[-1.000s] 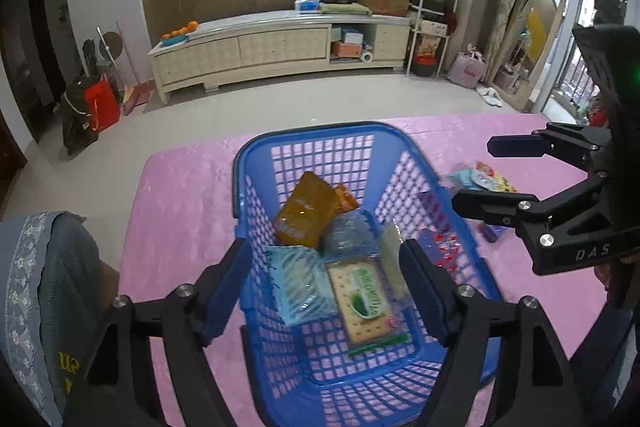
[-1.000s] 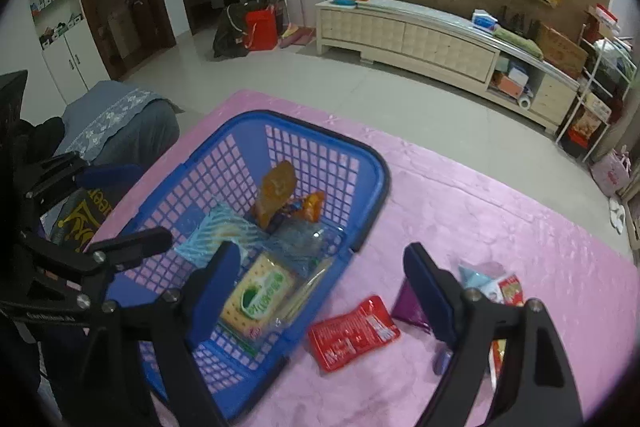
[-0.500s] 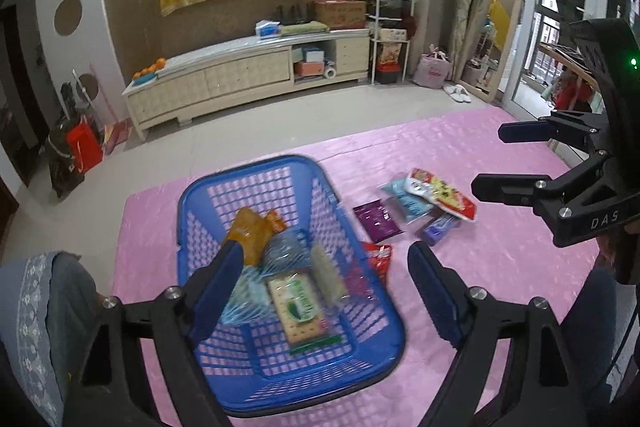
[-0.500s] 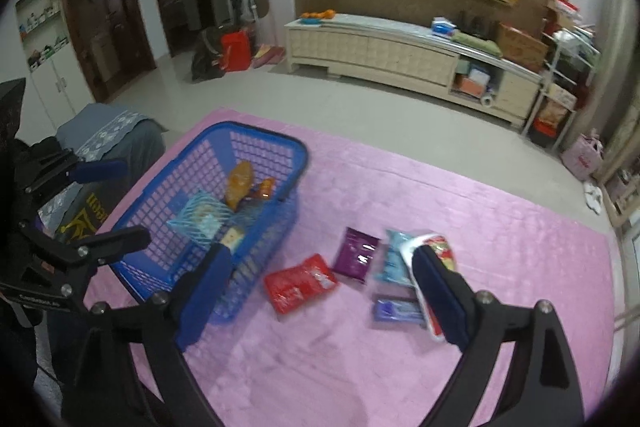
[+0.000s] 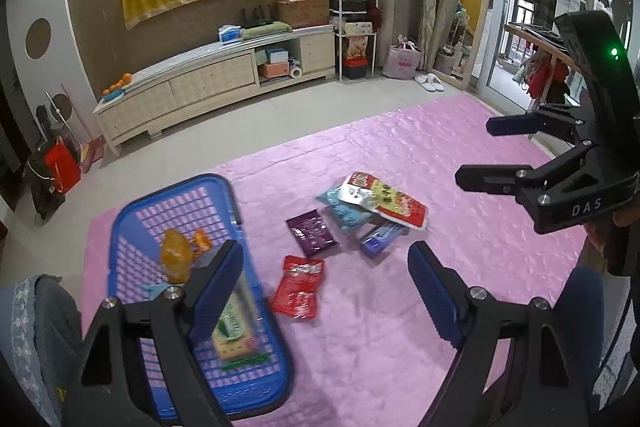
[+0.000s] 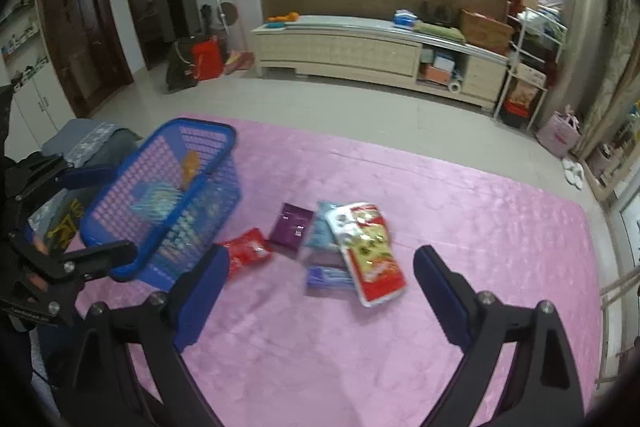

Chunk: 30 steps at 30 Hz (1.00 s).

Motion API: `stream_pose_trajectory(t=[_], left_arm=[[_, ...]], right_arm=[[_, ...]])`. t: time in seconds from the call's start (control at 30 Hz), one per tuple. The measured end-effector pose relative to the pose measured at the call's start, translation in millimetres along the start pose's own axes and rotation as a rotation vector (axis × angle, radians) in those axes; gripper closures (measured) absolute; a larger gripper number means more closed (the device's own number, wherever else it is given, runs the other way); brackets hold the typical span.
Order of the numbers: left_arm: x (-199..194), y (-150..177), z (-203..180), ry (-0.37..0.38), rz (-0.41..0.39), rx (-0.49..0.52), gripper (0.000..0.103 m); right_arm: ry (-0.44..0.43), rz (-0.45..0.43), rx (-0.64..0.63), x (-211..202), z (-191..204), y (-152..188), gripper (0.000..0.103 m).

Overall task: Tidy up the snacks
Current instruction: 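Move both open grippers back from the basket toward the remaining snacks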

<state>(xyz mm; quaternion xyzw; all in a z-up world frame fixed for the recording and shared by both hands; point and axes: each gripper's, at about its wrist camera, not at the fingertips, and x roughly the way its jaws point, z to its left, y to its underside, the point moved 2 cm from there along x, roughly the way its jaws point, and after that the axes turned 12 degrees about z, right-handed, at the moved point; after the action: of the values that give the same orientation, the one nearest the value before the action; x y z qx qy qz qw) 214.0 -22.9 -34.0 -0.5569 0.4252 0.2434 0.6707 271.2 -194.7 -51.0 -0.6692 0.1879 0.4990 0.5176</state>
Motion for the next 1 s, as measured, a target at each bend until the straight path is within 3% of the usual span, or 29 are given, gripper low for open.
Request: stream_pose_trajectory(t=[0.3,0.6,0.73,1.0], left_arm=[[54,-3,-20,0.033,0.082,-0.066,0.020],[109,-9,-30,0.031,0.158,-0.133,0.020],[136,-16,-29,0.025,0.190,-0.154,0.020],[181,-16,-18,0.059,0.231,-0.199,0.020]], right_arm=[[-0.036,0.042,-0.045,32,-35,9,0.008],[-0.074,0.122,-0.147,94,-55,13,0.008],[-0.060,0.138,-0.183,119,-63,6,0.008],[-0.145,0.210,-0.219,171,-70,-10,0.008]])
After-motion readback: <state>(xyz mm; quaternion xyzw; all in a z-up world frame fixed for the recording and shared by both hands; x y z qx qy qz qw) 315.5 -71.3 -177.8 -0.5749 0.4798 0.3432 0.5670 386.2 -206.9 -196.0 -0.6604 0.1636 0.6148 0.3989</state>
